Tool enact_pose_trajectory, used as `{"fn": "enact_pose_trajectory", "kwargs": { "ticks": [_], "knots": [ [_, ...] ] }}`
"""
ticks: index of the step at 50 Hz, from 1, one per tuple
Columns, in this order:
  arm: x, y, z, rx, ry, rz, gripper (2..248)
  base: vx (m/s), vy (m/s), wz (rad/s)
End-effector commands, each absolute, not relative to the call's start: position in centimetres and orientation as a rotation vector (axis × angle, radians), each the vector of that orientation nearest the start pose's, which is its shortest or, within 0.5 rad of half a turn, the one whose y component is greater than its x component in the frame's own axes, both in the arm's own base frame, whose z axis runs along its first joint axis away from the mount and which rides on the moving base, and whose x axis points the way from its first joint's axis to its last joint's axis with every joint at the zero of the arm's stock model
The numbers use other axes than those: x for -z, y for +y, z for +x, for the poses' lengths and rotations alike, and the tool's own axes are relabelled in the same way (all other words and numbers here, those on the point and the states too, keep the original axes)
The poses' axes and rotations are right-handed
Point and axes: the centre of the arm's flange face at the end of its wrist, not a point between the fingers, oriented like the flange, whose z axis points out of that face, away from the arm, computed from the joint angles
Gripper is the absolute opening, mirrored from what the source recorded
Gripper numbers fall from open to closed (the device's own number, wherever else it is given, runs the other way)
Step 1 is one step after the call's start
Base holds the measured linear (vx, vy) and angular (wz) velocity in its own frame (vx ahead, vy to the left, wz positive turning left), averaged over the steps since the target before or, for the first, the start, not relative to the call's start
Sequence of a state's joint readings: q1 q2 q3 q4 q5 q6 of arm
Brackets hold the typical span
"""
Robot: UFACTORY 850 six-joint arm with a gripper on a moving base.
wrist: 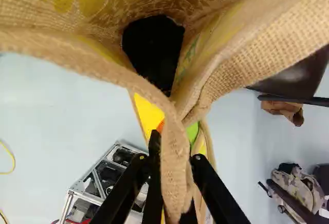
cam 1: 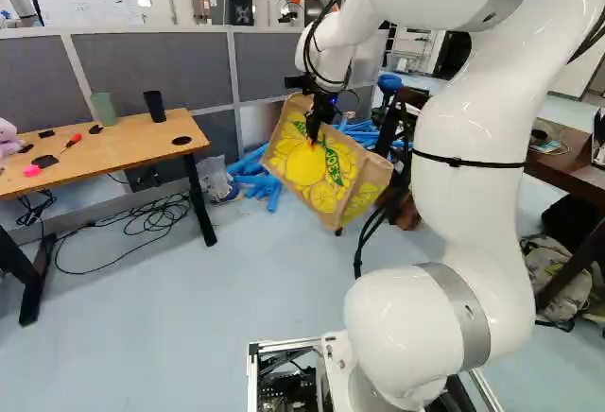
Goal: Pick up the bag on the ground and place it on the table
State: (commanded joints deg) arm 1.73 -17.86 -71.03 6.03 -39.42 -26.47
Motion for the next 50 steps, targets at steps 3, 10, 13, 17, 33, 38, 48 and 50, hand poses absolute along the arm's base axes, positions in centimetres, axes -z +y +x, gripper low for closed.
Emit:
{"fn": "enact_pose_trajectory", "kwargs": {
  "ticks": [3, 10, 13, 17, 33, 38, 48, 50],
  "knots": [
    [-51.7, 2.3, 57.2, 0.388, -0.644, -3.026, 23, 0.0, 0.0, 0.0],
    [-52.6, 2.3, 57.2, 0.381, -0.646, -3.023, 23, 0.0, 0.0, 0.0],
    [-53.0, 2.3, 57.2, 0.376, -0.647, -3.022, 23, 0.0, 0.0, 0.0],
    [-53.6, 2.3, 57.2, 0.367, -0.648, -3.021, 23, 0.0, 0.0, 0.0],
    [-55.8, 2.3, 57.1, 0.331, -0.653, -3.015, 23, 0.0, 0.0, 0.0],
    [-56.5, 2.3, 57.1, 0.32, -0.655, -3.013, 23, 0.0, 0.0, 0.0],
    [-57.9, 2.3, 57.1, 0.303, -0.658, -3.009, 23, 0.0, 0.0, 0.0],
    [-58.2, 2.3, 57.1, 0.302, -0.659, -3.009, 23, 0.0, 0.0, 0.0]
  ]
}}
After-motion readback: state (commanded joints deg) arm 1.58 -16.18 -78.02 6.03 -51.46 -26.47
